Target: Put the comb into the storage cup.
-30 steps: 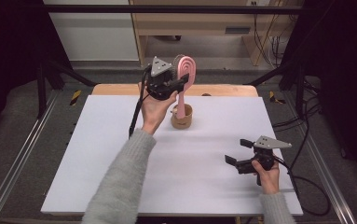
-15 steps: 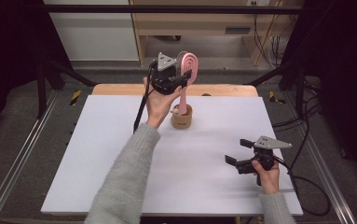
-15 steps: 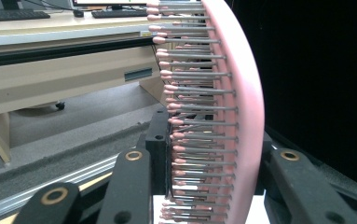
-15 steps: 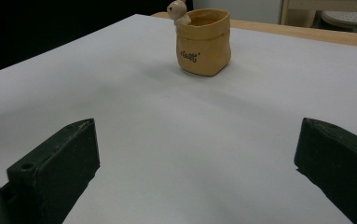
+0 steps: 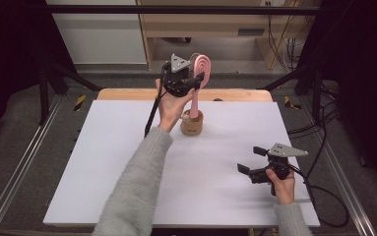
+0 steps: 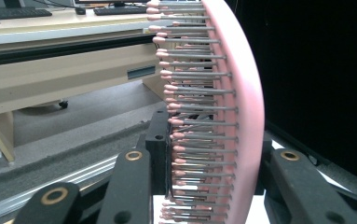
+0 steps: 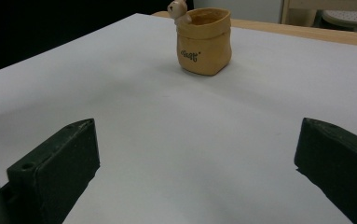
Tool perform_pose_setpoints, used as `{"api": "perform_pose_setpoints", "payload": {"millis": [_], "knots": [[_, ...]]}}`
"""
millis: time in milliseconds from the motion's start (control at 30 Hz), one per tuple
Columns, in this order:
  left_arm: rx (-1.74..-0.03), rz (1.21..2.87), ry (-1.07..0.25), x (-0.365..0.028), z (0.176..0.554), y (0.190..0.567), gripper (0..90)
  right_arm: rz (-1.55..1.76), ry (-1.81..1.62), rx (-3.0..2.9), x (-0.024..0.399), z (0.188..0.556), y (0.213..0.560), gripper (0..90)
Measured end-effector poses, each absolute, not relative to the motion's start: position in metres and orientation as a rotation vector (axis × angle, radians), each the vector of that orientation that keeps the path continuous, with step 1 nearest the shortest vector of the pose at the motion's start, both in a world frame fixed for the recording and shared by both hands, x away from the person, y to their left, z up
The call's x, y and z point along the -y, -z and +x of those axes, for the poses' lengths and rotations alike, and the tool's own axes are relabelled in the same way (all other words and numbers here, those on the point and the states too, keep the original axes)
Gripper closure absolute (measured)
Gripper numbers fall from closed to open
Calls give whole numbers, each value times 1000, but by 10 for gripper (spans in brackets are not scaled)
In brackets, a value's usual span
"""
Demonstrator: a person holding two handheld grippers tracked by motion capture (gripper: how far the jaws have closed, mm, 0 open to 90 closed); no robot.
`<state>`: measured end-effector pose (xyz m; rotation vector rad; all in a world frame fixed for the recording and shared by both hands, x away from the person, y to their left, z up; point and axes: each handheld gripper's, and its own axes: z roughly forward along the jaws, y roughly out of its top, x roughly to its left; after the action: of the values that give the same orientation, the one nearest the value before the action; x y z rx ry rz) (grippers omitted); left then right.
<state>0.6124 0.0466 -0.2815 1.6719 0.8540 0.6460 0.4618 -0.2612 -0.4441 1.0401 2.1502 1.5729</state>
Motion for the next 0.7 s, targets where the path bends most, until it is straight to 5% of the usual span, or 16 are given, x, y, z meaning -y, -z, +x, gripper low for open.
{"api": "perform_pose_setpoints", "payload": {"millis": [700], "knots": [[-846,1708,-664,-36,632,299,634,1039,-1578,-2147,261,462,444,4]]}}
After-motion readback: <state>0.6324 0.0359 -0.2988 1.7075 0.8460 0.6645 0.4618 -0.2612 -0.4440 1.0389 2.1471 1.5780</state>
